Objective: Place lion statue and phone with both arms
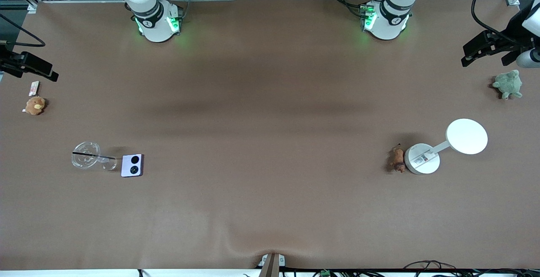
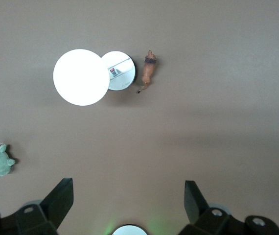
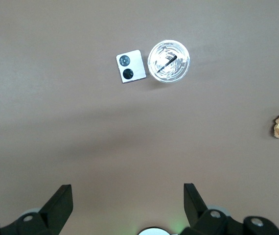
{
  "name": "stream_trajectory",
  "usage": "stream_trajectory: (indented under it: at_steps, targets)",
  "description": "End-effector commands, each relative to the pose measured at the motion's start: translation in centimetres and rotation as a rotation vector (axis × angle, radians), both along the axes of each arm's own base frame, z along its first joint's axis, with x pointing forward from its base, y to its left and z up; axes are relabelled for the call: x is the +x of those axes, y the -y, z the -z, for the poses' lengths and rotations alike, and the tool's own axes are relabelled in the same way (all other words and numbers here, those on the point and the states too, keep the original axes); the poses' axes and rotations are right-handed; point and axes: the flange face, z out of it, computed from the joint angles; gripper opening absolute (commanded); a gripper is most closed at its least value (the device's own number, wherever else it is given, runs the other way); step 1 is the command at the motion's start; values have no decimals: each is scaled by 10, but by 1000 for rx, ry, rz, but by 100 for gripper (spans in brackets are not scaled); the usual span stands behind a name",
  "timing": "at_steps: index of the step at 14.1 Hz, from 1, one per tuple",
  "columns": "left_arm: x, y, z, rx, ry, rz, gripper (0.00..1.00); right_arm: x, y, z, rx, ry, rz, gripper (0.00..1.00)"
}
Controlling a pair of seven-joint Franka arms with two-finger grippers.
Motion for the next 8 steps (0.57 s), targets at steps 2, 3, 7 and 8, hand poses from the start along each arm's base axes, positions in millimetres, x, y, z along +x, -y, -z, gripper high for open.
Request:
stream_trajectory:
  at_steps: [2, 3, 7, 8]
  targets:
    - [-5, 0, -6, -4, 2, 25, 100, -8, -2, -2, -20, -22, 1, 100]
    - [-5, 0, -6, -4, 2, 25, 100, -8, -1, -3, -23, -21, 2, 100]
    - [-6, 0, -4, -3, -12, 25, 100, -7, 8, -16, -27, 6, 20, 100]
    - [-6, -1, -4, -4, -10, 23, 100, -7, 6, -15, -27, 5, 17, 100]
